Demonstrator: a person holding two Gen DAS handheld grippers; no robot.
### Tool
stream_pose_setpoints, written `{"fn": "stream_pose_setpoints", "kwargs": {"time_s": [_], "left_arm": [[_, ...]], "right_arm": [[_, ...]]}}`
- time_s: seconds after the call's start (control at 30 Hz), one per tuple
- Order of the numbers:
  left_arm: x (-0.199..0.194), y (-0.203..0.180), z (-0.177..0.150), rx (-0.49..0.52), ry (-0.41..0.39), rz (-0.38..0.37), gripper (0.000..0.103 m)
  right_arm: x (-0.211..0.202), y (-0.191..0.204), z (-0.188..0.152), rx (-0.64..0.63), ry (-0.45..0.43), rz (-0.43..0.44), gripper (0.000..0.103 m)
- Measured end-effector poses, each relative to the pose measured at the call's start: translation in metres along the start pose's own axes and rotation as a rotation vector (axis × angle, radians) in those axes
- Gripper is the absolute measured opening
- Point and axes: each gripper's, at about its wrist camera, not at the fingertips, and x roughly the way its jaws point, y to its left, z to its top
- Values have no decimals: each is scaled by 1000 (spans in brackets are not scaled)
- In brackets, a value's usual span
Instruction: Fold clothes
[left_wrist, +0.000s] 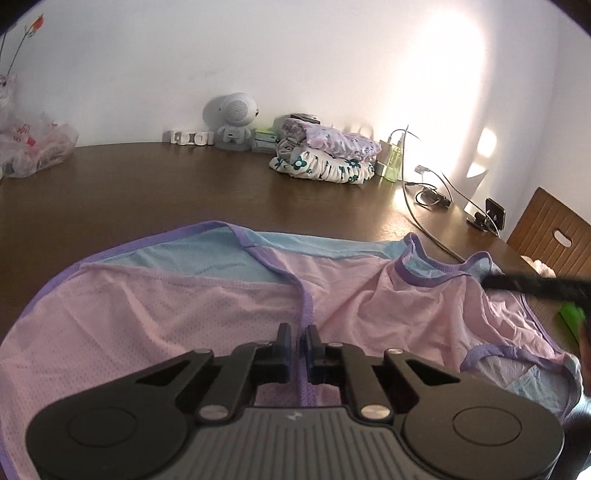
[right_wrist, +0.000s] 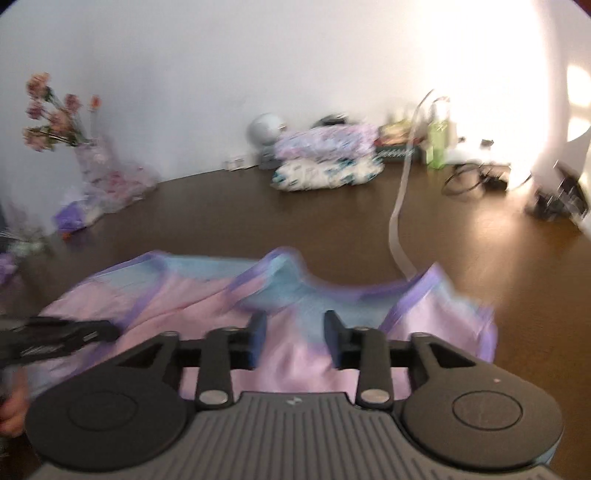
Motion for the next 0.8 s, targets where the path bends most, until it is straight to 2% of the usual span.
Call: {"fn": "stream_pose_setpoints", "kwargs": {"time_s": [0.13, 0.2, 0.27, 0.4, 0.53, 0.63, 0.7, 0.77, 0.8], "left_arm": [[-13, -4, 4, 14, -31, 27, 17], [-25, -6, 6, 43, -75, 28, 21], [-31, -9, 7, 53, -87, 34, 24], [-38, -13, 1, 45, -47, 53, 24], [-55, -29, -6, 63, -44, 62, 24], [-63, -59, -9, 138, -58, 69, 36], [-60, -85, -11, 207, -49, 24, 46], [-54, -112, -16, 304, -33, -1, 46], [-50, -124, -20, 355, -31, 10, 46]], "right_arm": [[-20, 18, -32, -13, 78, 156, 42], [-24, 23, -45, -32, 106, 179, 45], [-25, 23, -48, -39, 100, 180, 45], [-27, 19, -45, -32, 83, 177, 46], [-34, 14, -45, -34, 62, 169, 46], [-40, 6, -44, -30, 40, 139, 46], [-44, 0, -43, -30, 24, 110, 46], [-44, -5, -41, -26, 22, 90, 46], [-44, -7, -40, -24, 23, 82, 46]]}}
